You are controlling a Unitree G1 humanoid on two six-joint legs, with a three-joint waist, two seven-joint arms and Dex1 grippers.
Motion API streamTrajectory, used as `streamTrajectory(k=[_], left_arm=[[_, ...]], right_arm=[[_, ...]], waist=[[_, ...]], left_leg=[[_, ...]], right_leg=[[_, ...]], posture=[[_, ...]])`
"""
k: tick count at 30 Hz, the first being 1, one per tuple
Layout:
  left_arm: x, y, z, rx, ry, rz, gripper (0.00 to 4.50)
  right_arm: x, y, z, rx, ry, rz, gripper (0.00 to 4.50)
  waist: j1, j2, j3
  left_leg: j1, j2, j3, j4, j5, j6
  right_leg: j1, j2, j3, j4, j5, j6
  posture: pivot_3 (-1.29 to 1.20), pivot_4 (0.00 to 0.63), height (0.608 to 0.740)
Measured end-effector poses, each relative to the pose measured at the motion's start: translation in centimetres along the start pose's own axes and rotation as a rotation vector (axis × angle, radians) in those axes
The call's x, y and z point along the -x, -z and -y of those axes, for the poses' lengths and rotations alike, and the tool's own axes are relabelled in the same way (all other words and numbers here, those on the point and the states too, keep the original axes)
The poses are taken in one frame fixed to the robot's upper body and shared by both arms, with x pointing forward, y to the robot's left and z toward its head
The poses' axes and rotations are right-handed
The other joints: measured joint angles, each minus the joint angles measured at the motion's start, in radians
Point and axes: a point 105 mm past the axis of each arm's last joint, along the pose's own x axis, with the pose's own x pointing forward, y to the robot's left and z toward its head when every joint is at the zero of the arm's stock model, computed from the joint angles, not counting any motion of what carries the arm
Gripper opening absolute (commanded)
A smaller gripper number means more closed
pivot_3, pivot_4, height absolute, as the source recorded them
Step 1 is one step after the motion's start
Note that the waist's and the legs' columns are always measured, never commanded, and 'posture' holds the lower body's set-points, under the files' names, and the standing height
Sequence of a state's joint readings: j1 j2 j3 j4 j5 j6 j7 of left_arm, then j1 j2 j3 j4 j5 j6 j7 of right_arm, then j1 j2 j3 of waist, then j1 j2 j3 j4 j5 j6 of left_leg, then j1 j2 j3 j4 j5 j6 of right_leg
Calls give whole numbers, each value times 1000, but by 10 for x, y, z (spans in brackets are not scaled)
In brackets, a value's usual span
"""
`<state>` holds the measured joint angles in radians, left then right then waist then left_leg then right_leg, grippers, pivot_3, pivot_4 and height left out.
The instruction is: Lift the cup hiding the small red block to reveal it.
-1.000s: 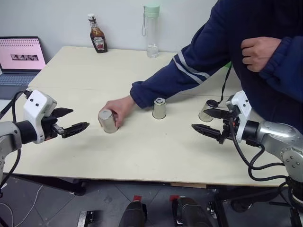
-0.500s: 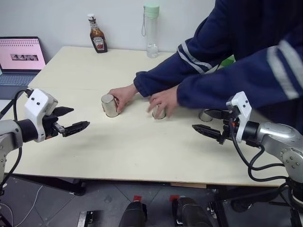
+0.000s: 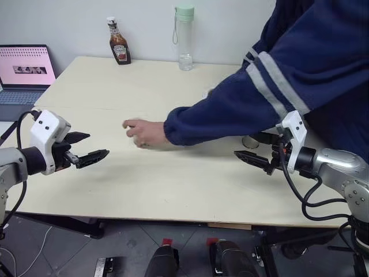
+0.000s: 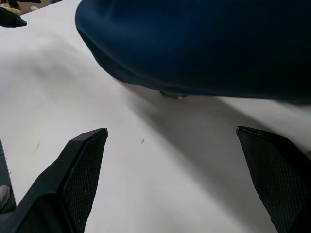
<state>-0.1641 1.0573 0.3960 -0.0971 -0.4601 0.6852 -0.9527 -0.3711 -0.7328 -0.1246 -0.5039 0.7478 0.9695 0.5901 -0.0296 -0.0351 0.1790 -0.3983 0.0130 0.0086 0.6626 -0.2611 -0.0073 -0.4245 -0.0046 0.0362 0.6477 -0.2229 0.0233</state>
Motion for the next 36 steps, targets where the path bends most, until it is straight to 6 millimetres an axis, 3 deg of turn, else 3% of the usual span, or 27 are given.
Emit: streamTrajectory(k=[16, 23, 25, 28, 30, 36], left_arm=[[-1, -3, 4, 12, 20, 3, 4479], [-8, -2, 31, 70, 106, 42, 4479], [-14, -24, 59, 83, 136, 208, 4479], [-22, -38, 89, 76, 197, 270, 4479], [-23, -40, 93, 73, 192, 270, 4479], [-28, -30, 112, 121, 201, 250, 4479]], right_arm=[[-4, 3, -4, -26, -17, 14, 4500], [-11, 19, -16, -80, -66, -15, 4500], [-39, 24, -21, -101, -1, 77, 4500], [-83, 42, -26, -124, 55, 91, 4500], [-99, 51, -23, -102, 86, 80, 4500], [-151, 51, 2, -64, 195, 110, 4500]], waist=[[0, 0, 0], [0, 0, 0], [-2, -4, -3], [-4, -4, -2], [-3, -4, -2], [-5, -4, -2]], left_leg=[[0, 0, 0, 0, 0, 0], [0, 0, 0, 0, 0, 0], [2, 1, -1, 0, 0, 0], [3, 1, 1, 1, 0, -1], [4, 0, 1, 2, 0, -1], [4, 0, 2, 1, 0, -1]], right_leg=[[0, 0, 0, 0, 0, 0], [0, 0, 0, 0, 0, 0], [2, 1, 0, 0, 0, 0], [2, 1, 2, 3, 1, 1], [2, 1, 3, 4, 1, 1], [2, 2, 3, 4, 1, -1]], posture=[[0, 150, 740], [0, 150, 740], [0, 150, 740], [0, 150, 740], [0, 150, 740], [0, 150, 740]])
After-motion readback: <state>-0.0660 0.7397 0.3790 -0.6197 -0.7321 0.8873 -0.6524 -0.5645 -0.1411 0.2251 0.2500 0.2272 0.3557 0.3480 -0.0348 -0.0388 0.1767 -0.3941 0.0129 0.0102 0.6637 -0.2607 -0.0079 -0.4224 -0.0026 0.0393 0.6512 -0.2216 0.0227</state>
